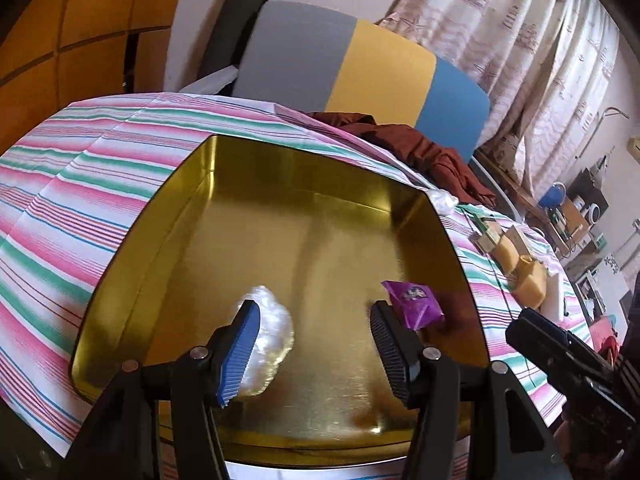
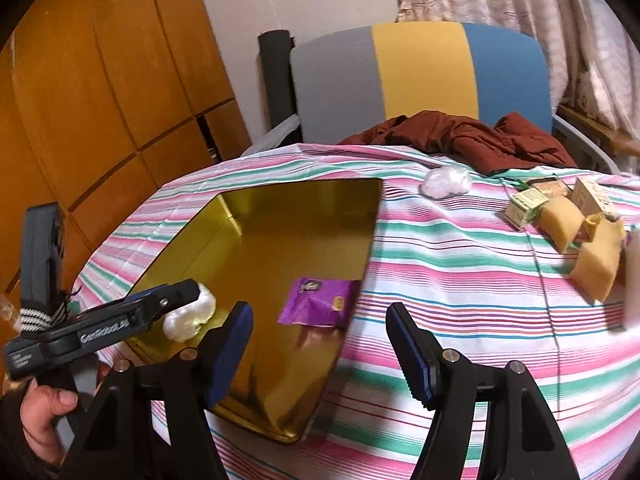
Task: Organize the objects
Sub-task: 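Withdraw both grippers from the tray toward the remaining items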
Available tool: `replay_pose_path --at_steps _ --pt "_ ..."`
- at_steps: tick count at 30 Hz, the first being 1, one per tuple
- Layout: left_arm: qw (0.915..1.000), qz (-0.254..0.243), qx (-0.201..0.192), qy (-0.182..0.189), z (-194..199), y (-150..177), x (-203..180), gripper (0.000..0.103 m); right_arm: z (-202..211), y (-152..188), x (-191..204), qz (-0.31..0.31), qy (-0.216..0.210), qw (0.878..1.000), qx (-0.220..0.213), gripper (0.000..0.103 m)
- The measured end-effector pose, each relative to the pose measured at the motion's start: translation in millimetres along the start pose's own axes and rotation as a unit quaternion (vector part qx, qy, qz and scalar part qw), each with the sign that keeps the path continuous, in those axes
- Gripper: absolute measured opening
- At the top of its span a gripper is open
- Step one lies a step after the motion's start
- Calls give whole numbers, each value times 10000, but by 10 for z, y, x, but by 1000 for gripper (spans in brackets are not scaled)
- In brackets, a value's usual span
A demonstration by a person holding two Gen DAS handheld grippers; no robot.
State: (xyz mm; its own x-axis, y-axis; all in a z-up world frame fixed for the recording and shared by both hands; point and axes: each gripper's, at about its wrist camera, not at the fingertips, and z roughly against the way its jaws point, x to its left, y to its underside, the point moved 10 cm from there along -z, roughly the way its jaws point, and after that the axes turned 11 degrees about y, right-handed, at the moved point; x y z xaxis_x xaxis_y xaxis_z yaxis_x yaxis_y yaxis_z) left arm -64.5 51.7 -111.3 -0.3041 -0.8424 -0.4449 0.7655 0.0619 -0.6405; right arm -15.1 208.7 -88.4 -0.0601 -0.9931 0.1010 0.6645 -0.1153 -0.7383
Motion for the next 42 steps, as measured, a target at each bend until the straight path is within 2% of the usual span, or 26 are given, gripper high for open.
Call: replay_pose_path --at_steps 11,18,27,32,37,42 --pt "9990 -323 195 222 -65 23 -372 58 67 7 -599 -562 460 9974 -17 70" --pt "9945 -479 508 780 -155 117 -770 58 127 97 -1112 -970 812 9920 35 70" --pt "9886 -947 684 948 -245 144 -1221 58 230 197 -1932 -1104 1502 9825 48 70" --pt "9839 -1107 892 1081 -337 239 -1425 58 338 287 -2610 -1115 2190 9693 66 70" --pt "9794 -1142 1167 1189 -452 348 -1575 59 481 365 -3229 -1306 2686 9544 25 77" --pt "9729 -1283 1380 1342 -537 433 -1778 64 574 362 -3843 -1467 3163 9372 -16 77"
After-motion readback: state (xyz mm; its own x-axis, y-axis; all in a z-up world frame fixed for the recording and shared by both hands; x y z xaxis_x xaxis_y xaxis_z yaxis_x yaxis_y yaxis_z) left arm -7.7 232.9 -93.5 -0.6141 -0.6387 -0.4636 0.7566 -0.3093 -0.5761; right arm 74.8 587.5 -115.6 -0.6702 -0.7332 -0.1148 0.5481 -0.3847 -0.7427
